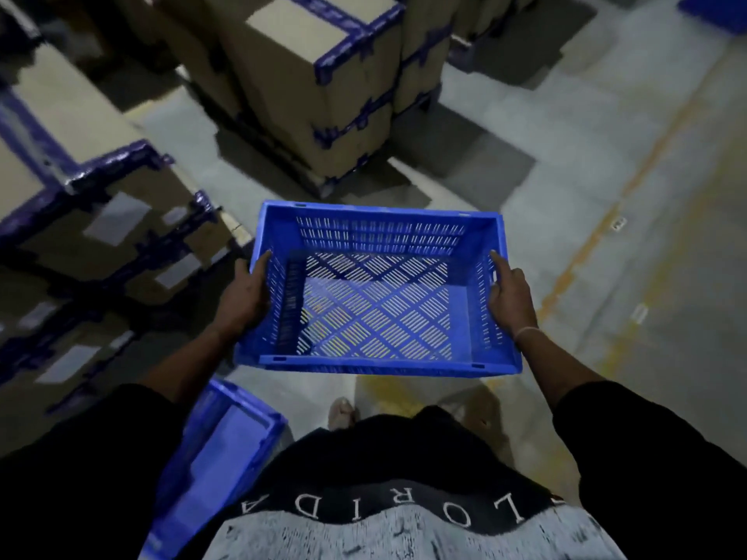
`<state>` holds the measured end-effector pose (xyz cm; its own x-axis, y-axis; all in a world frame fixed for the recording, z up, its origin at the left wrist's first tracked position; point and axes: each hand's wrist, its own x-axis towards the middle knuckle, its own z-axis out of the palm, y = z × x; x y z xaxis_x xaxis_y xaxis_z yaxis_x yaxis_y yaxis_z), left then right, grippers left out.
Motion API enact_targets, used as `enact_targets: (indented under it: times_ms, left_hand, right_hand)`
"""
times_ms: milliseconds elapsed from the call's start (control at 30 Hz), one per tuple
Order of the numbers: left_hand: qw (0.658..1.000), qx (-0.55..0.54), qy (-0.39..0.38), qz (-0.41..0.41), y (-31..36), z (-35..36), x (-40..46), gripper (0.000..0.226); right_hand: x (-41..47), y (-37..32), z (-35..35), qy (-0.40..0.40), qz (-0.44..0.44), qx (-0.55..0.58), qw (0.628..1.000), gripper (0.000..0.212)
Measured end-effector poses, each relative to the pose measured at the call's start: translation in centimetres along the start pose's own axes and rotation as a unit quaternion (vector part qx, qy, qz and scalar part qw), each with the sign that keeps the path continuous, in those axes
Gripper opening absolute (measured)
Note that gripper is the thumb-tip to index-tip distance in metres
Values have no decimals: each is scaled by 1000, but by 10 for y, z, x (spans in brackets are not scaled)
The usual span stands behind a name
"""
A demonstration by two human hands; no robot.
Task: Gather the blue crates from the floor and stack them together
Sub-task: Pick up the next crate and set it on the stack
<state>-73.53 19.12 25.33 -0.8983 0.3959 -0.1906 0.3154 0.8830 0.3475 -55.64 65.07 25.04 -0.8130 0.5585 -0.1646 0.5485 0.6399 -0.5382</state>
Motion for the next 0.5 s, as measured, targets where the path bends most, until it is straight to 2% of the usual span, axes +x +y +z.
enact_targets:
  times_ms: [233,333,500]
  left_hand:
    - [993,-24,-25,112,40,-13,105,66]
    - [990,-46,-35,131,69,-12,154,59]
    - [983,-55,-50,171,138,1,235,60]
  right_hand:
    - [16,18,-19,64,78,19,995,57]
    - [32,33,-32,80,119,23,989,56]
    - [72,76,-53,108,152,43,981,45]
